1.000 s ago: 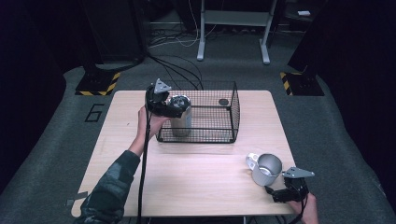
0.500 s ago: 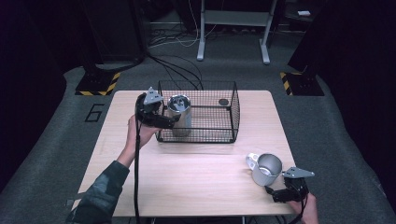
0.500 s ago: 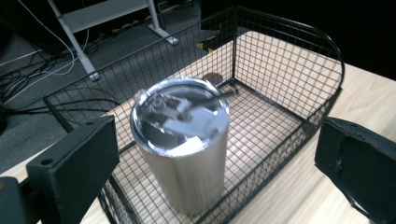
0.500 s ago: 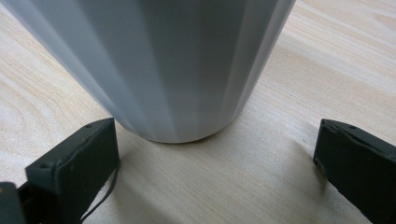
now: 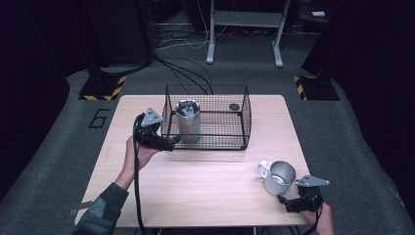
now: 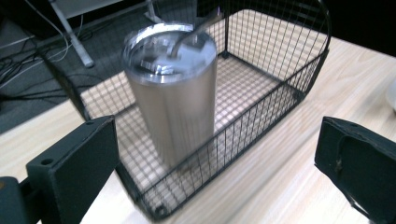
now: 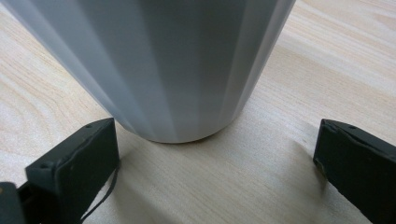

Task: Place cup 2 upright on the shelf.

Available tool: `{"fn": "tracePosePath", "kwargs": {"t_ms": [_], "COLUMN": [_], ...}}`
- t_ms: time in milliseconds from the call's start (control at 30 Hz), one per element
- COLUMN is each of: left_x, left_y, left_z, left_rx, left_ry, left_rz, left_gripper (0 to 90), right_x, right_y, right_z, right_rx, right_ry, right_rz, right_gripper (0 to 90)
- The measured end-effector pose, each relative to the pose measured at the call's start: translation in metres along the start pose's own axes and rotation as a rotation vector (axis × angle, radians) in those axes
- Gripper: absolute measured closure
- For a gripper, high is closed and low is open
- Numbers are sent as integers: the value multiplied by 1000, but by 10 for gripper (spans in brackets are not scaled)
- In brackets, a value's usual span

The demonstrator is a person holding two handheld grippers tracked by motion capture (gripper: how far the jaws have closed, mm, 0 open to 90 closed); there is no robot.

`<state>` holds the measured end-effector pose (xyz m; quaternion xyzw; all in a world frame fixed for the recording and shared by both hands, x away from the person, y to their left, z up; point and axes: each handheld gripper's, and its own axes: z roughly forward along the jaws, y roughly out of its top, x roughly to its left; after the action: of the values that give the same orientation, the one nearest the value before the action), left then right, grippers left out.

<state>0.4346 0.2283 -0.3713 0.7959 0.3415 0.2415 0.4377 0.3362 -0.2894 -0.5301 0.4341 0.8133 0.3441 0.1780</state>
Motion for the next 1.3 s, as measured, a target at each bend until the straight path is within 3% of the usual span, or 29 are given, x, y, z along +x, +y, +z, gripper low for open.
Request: {"fn": "tracePosePath", "kwargs": {"t_ms": [133,300,467,667,800,1033,1067,1100,1133,1300], "left_x": [-3,-8,-4,1,2,-1,-3,-4,-5,-5], "left_y": [-21,-61,-104,-142,-156,-170,-174,-177,-177,-178], "left_z": [-6,-7,-4,-1,3,11,13,13,12,11], "left_rx": [35,95,169,193,208,286,289,258,258,259], "left_ry": [-8,-17,-12,-10,4,51,52,58,61,72], "left_rz": [-8,-30,-86,-164,-182,-136,-122,-131,-148,-140], "left_gripper": [0,0,0,0,0,0,0,0,0,0], "right_x": [0,0,0,0,1,1,2,2,1,2], "right_y": [0,0,0,0,0,-1,-2,-2,-2,-2], "right_z": [0,0,1,0,0,-1,-1,-2,-3,-5], "right_rx": [0,1,-1,4,3,-8,-8,-3,4,25], "right_ry": [2,2,-10,-1,-3,-31,-31,-24,-25,-38], "right_rz": [3,3,4,-12,-12,5,14,3,1,27], "right_gripper": [0,0,0,0,0,0,0,0,0,0]}}
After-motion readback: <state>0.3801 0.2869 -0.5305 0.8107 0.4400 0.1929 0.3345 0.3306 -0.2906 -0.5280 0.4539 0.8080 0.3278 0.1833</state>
